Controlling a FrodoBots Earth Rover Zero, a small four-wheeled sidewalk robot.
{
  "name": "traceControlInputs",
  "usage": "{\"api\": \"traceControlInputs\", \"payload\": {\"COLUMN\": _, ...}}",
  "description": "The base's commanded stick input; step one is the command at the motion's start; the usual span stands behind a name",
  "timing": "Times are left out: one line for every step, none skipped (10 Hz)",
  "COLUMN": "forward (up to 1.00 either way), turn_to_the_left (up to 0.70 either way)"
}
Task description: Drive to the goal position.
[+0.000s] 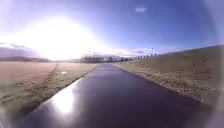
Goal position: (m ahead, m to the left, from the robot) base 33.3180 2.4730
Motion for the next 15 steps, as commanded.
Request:
{"api": "traceControlInputs", "payload": {"forward": 1.0, "turn_to_the_left": -0.04}}
{"api": "traceControlInputs", "payload": {"forward": 1.0, "turn_to_the_left": -0.07}}
{"api": "traceControlInputs", "payload": {"forward": 1.0, "turn_to_the_left": -0.07}}
{"api": "traceControlInputs", "payload": {"forward": 1.0, "turn_to_the_left": -0.07}}
{"api": "traceControlInputs", "payload": {"forward": 1.0, "turn_to_the_left": -0.08}}
{"api": "traceControlInputs", "payload": {"forward": 1.0, "turn_to_the_left": -0.2}}
{"api": "traceControlInputs", "payload": {"forward": 1.0, "turn_to_the_left": -0.21}}
{"api": "traceControlInputs", "payload": {"forward": 1.0, "turn_to_the_left": -0.15}}
{"api": "traceControlInputs", "payload": {"forward": 1.0, "turn_to_the_left": -0.08}}
{"api": "traceControlInputs", "payload": {"forward": 1.0, "turn_to_the_left": -0.02}}
{"api": "traceControlInputs", "payload": {"forward": 1.0, "turn_to_the_left": 0.0}}
{"api": "traceControlInputs", "payload": {"forward": 1.0, "turn_to_the_left": 0.0}}
{"api": "traceControlInputs", "payload": {"forward": 1.0, "turn_to_the_left": 0.0}}
{"api": "traceControlInputs", "payload": {"forward": 1.0, "turn_to_the_left": 0.0}}
{"api": "traceControlInputs", "payload": {"forward": 1.0, "turn_to_the_left": 0.0}}
